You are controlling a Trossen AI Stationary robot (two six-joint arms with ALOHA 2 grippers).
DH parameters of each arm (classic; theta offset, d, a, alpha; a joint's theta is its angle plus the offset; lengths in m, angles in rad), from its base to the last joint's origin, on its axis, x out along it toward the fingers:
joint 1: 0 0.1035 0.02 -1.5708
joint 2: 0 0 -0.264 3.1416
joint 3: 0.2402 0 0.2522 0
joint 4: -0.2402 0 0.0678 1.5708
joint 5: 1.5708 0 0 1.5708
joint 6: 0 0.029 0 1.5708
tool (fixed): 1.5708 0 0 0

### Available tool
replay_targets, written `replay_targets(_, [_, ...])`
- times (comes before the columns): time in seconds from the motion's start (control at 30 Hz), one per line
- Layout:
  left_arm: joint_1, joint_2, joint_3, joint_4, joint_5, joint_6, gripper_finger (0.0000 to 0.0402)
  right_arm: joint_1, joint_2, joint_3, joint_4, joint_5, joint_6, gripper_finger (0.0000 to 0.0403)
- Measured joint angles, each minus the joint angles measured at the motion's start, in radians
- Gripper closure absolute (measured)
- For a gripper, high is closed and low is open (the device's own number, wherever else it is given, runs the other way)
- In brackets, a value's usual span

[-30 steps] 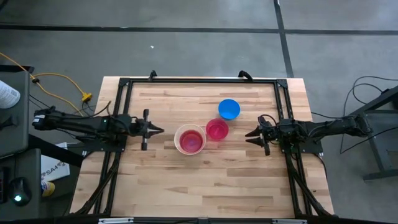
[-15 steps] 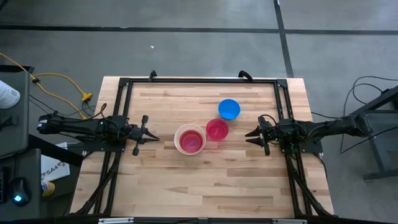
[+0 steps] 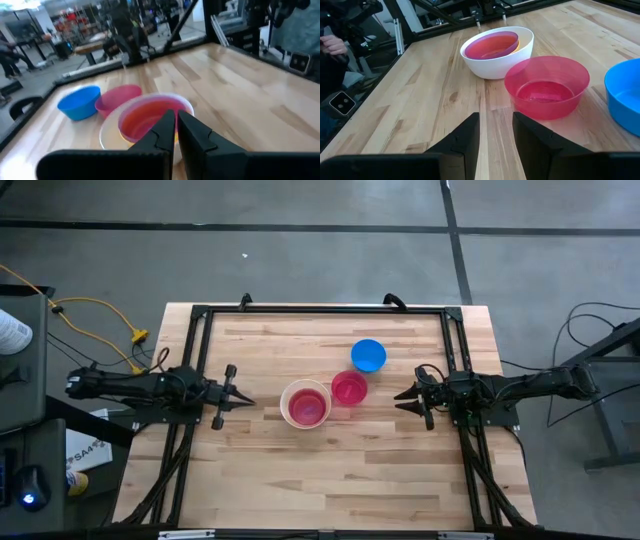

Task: Nest bowls inside each other
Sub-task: Stack the blue bowl on top of the purple bowl

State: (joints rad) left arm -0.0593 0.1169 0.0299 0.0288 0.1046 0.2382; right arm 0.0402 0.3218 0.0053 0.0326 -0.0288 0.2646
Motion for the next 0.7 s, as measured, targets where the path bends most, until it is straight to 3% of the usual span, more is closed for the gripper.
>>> replay_targets(0.33, [0.000, -0.040, -0.007, -0.017, -0.002, 0.000, 0.0382, 0.000, 0.000, 0.000, 0.000, 0.000, 0.000, 0.0293])
replay_targets(0.7, [0.001, -0.040, -0.009, -0.034, -0.096, -0.006, 0.0382, 0.000, 0.000, 0.000, 0.000, 0.000, 0.000, 0.0293])
